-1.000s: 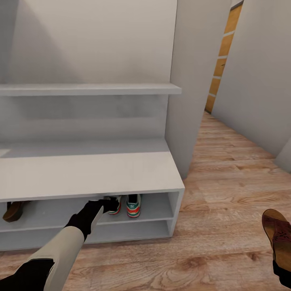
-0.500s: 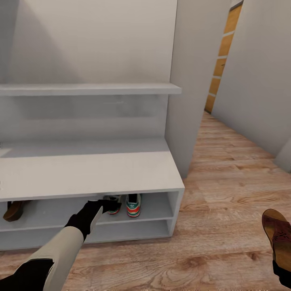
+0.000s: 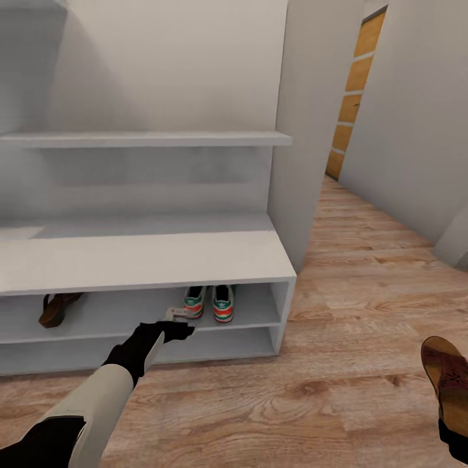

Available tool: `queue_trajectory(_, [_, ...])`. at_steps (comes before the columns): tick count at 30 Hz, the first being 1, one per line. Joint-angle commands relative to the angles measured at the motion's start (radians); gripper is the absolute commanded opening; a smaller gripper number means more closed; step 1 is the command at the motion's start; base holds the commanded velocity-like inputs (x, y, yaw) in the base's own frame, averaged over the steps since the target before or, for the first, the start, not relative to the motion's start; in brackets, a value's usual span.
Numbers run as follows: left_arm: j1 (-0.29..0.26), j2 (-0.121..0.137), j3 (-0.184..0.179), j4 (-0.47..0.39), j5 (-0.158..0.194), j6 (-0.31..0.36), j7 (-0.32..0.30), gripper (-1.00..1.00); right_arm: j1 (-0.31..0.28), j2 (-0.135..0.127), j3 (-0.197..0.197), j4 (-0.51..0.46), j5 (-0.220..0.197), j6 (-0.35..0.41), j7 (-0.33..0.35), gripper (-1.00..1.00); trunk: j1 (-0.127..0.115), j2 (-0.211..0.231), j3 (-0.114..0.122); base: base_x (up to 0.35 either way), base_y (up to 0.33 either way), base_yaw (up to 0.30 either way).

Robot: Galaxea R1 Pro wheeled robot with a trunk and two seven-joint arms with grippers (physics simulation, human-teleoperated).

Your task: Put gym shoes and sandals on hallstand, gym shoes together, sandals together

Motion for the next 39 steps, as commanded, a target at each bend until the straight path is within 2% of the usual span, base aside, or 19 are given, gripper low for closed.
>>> queue_trajectory(1, [0.0, 0.0, 0.005, -0.001, -0.011, 0.004, -0.007, 1.0, -0.001, 0.0, -0.004, -0.001, 0.001, 0.0, 0.007, -1.0, -0.001, 0.0, -0.001, -0.284, 0.21, 0.0])
queue_trajectory(4, [0.001, 0.0, 0.005, -0.001, -0.011, -0.001, -0.008, 1.0, -0.001, 0.0, -0.004, 0.0, 0.001, 0.0, 0.007, -1.0, -0.001, 0.0, -0.001, -0.281, 0.215, 0.0])
queue_trajectory(9, [0.017, 0.017, 0.005, 0.006, -0.01, -0.065, -0.014, 1.0, -0.001, 0.0, -0.004, 0.003, 0.001, -0.002, 0.007, -1.0, -0.001, 0.0, -0.001, -0.279, 0.219, 0.0])
queue_trajectory(11, [0.041, 0.03, 0.005, 0.003, -0.007, -0.097, -0.019, 1.0, -0.001, 0.0, -0.004, 0.005, 0.001, -0.002, 0.007, -1.0, -0.001, 0.0, -0.001, -0.278, 0.22, 0.0])
queue_trajectory(12, [0.095, 0.056, 0.006, 0.0, -0.002, -0.151, -0.028, 1.0, -0.001, 0.002, -0.003, 0.011, 0.003, -0.003, 0.007, -1.0, -0.001, 0.0, -0.001, -0.278, 0.22, 0.0])
queue_trajectory(15, [0.157, 0.082, 0.007, -0.001, 0.001, -0.217, -0.069, 1.0, -0.001, 0.002, -0.002, 0.036, 0.004, -0.005, 0.007, -1.0, -0.001, 0.0, -0.001, -0.278, 0.22, 0.0])
queue_trajectory(18, [0.226, 0.116, 0.009, -0.003, 0.003, -0.311, -0.173, 1.0, -0.001, 0.002, -0.002, 0.071, 0.004, -0.009, 0.01, -1.0, -0.001, 0.0, -0.001, -0.278, 0.22, 0.0])
queue_trajectory(21, [0.308, 0.169, 0.02, -0.002, 0.013, -0.433, -0.351, 1.0, -0.001, 0.002, -0.001, 0.088, 0.004, -0.012, 0.011, -1.0, -0.001, 0.0, -0.001, -0.278, 0.22, 0.0])
queue_trajectory(22, [0.324, 0.18, 0.028, -0.002, 0.021, -0.457, -0.387, 1.0, -0.001, 0.002, -0.001, 0.09, 0.004, -0.013, 0.011, -1.0, -0.001, 0.0, -0.001, -0.278, 0.22, 0.0])
queue_trajectory(23, [0.358, 0.198, 0.046, -0.001, 0.041, -0.502, -0.453, 1.0, -0.001, 0.002, -0.001, 0.093, 0.004, -0.014, 0.011, -1.0, -0.001, 0.0, -0.001, -0.278, 0.22, 0.0])
queue_trajectory(24, [0.376, 0.207, 0.057, -0.001, 0.053, -0.523, -0.486, 1.0, -0.001, 0.002, -0.001, 0.094, 0.005, -0.014, 0.011, -1.0, -0.001, 0.0, -0.001, -0.278, 0.22, 0.0])
queue_trajectory(28, [0.506, 0.277, 0.147, 0.001, 0.141, -0.647, -0.739, 1.0, -0.001, 0.002, -0.001, 0.121, 0.004, -0.028, 0.011, -1.0, -0.001, 0.0, -0.001, -0.278, 0.22, 0.0])
queue_trajectory(30, [0.528, 0.295, 0.172, 0.005, 0.16, -0.669, -0.791, 1.0, -0.001, 0.002, -0.001, 0.131, 0.004, -0.04, 0.011, -1.0, -0.001, 0.0, -0.001, -0.278, 0.22, 0.0])
queue_trajectory(31, [0.558, 0.314, 0.216, 0.009, 0.183, -0.698, -0.858, 1.0, -0.001, 0.002, 0.0, 0.148, 0.004, -0.068, 0.012, -1.0, -0.001, 0.0, -0.001, -0.278, 0.22, 0.0])
queue_trajectory(32, [0.577, 0.322, 0.241, 0.011, 0.193, -0.711, -0.89, 1.0, -0.001, 0.002, 0.0, 0.157, 0.004, -0.084, 0.012, -1.0, -0.001, 0.0, -0.001, -0.278, 0.22, 0.0])
queue_trajectory(35, [0.617, 0.331, 0.295, 0.01, 0.205, -0.731, -0.937, 1.0, -0.001, 0.002, 0.001, 0.169, 0.002, -0.106, 0.013, -1.0, -0.001, 0.0, -0.001, -0.278, 0.22, 0.0])
queue_trajectory(39, [0.639, 0.335, 0.327, 0.012, 0.208, -0.743, -0.953, 1.0, -0.001, 0.002, 0.001, 0.174, 0.001, -0.115, 0.013, -1.0, -0.001, 0.0, -0.001, -0.209, 0.165, 0.0])
